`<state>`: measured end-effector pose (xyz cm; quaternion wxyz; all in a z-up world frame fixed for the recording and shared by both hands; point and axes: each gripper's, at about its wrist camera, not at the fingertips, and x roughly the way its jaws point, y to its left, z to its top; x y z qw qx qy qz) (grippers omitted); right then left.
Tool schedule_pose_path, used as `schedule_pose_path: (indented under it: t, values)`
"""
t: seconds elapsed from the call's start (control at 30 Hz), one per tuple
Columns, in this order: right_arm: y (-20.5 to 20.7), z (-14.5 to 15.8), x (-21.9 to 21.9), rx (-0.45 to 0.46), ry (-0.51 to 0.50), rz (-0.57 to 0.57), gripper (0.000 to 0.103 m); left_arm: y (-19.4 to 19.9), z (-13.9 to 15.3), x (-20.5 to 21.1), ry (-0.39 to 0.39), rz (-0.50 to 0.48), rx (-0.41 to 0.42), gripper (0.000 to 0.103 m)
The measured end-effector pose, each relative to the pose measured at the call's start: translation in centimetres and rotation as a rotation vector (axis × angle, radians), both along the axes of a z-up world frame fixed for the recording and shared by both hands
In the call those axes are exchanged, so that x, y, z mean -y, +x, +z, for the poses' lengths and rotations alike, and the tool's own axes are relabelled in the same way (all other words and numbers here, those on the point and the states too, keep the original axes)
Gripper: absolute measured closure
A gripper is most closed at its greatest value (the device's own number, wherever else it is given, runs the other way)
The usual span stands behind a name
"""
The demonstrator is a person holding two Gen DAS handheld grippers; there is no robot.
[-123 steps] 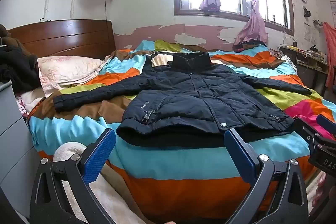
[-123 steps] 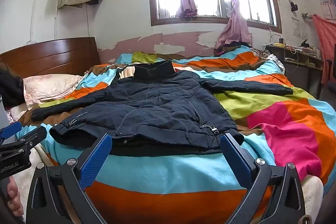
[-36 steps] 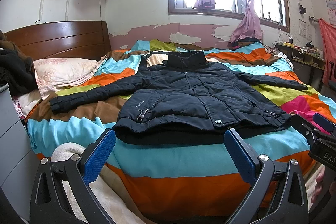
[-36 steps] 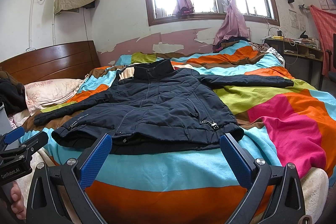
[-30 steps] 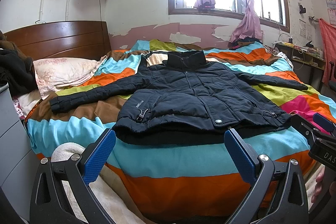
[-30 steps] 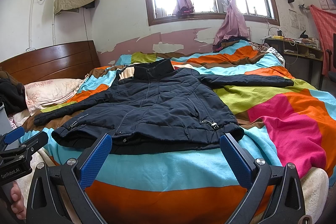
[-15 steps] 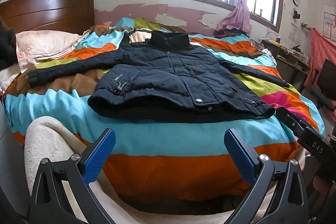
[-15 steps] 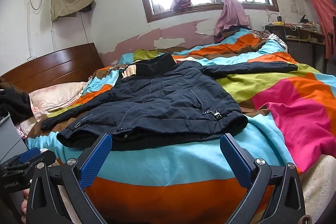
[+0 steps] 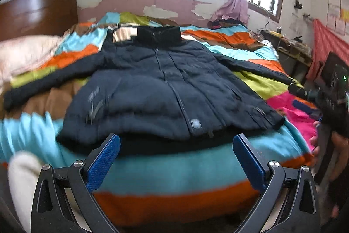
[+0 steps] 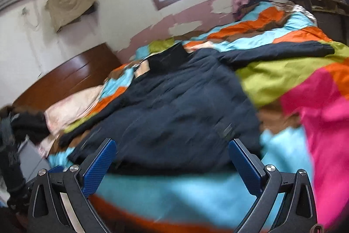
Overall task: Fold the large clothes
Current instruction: 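Grasp the jacket sleeve cuff with the right gripper and lift it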
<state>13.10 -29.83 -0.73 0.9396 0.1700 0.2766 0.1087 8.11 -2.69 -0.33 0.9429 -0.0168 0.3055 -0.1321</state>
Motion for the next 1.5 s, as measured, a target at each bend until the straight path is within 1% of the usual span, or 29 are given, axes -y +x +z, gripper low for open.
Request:
schedule_pose_path:
  t: [0.03, 0.1, 0.13, 0.2, 0.3, 0.37, 0.43, 0.47, 0.53, 0.6, 0.67, 0.73, 0.77, 0.83, 0.87, 0.93, 1.0, 1.07, 1.13, 1.17, 1.27, 1.37, 1.43, 1.5]
  values:
    - [1.6, 0.1, 1.4, -0.039, 0.003, -0.042, 0.000, 1.1, -0.1, 0.4, 0.016, -0.003, -0.002, 0.002]
    - [5.7, -0.4, 4.2, -0.202, -0.012, -0.107, 0.000, 3.5, -0.5, 1.3, 0.025, -0.033, -0.042, 0.002]
    - [6.8, -0.7, 5.1, -0.230, -0.008, -0.126, 0.000, 4.2, -0.7, 1.7, 0.026, -0.042, -0.059, 0.002]
    - [8.8, -1.0, 7.4, -0.223, 0.019, -0.174, 0.000, 6.0, -1.0, 2.3, 0.025, -0.060, -0.094, 0.002]
    - [11.3, -0.9, 10.3, -0.238, 0.040, -0.253, 0.000, 8.2, -0.8, 3.4, 0.030, -0.093, -0.133, 0.002]
    - [13.0, -0.5, 12.4, -0.241, 0.057, -0.302, 0.000, 10.3, -0.6, 4.5, 0.048, -0.113, -0.176, 0.002]
    - [15.8, -0.6, 14.7, -0.278, 0.072, -0.343, 0.000, 12.5, -0.3, 6.2, 0.054, -0.128, -0.222, 0.002]
    - [17.0, -0.6, 15.6, -0.304, 0.080, -0.369, 0.000, 13.3, -0.3, 6.7, 0.052, -0.132, -0.232, 0.002]
    - [19.2, -0.8, 17.5, -0.314, 0.112, -0.417, 0.000, 15.3, -0.2, 8.1, 0.061, -0.153, -0.242, 0.002]
    - [21.1, -1.1, 19.1, -0.327, 0.135, -0.447, 0.000, 17.9, -0.3, 10.0, 0.119, -0.166, -0.239, 0.002]
    - [22.0, -1.5, 20.5, -0.338, 0.150, -0.508, 0.000, 20.3, -0.6, 11.4, 0.166, -0.141, -0.235, 0.002]
    - [22.2, -2.1, 21.8, -0.314, 0.202, -0.534, 0.000, 22.8, -1.3, 12.9, 0.223, -0.119, -0.237, 0.002]
    - [22.1, -2.5, 22.3, -0.295, 0.224, -0.524, 0.000, 24.4, -1.9, 13.8, 0.270, -0.112, -0.244, 0.002]
    - [22.0, -2.9, 23.1, -0.254, 0.222, -0.523, 0.000, 26.9, -3.1, 15.2, 0.326, -0.128, -0.264, 0.002]
    - [22.0, -3.1, 23.5, -0.240, 0.210, -0.525, 0.000, 28.3, -3.7, 15.7, 0.323, -0.145, -0.278, 0.002]
    - [22.6, -3.5, 24.4, -0.226, 0.218, -0.514, 0.000, 31.0, -4.7, 16.5, 0.277, -0.158, -0.307, 0.002]
    - [23.7, -3.7, 25.5, -0.211, 0.253, -0.521, 0.000, 33.5, -5.5, 17.3, 0.258, -0.125, -0.315, 0.002]
    - [24.0, -3.9, 26.7, -0.206, 0.311, -0.553, 0.000, 36.3, -6.4, 18.1, 0.235, -0.061, -0.301, 0.002]
    - [24.6, -4.0, 27.4, -0.199, 0.387, -0.614, 0.000, 39.0, -6.9, 18.9, 0.204, -0.007, -0.275, 0.002]
    - [24.5, -4.1, 28.0, -0.200, 0.439, -0.653, 0.000, 40.2, -7.0, 19.3, 0.187, 0.014, -0.266, 0.002]
    - [24.3, -4.4, 28.8, -0.189, 0.504, -0.683, 0.000, 42.9, -7.5, 20.4, 0.132, 0.050, -0.249, 0.002]
    - [24.0, -4.7, 28.9, -0.176, 0.513, -0.678, 0.000, 45.0, -8.6, 21.9, 0.095, 0.056, -0.258, 0.002]
    - [23.9, -4.6, 28.6, -0.161, 0.498, -0.673, 0.000, 45.7, -9.8, 23.0, 0.107, 0.055, -0.270, 0.002]
    - [24.0, -4.6, 28.5, -0.158, 0.488, -0.665, 0.000, 45.9, -11.3, 23.8, 0.138, 0.063, -0.281, 0.002]
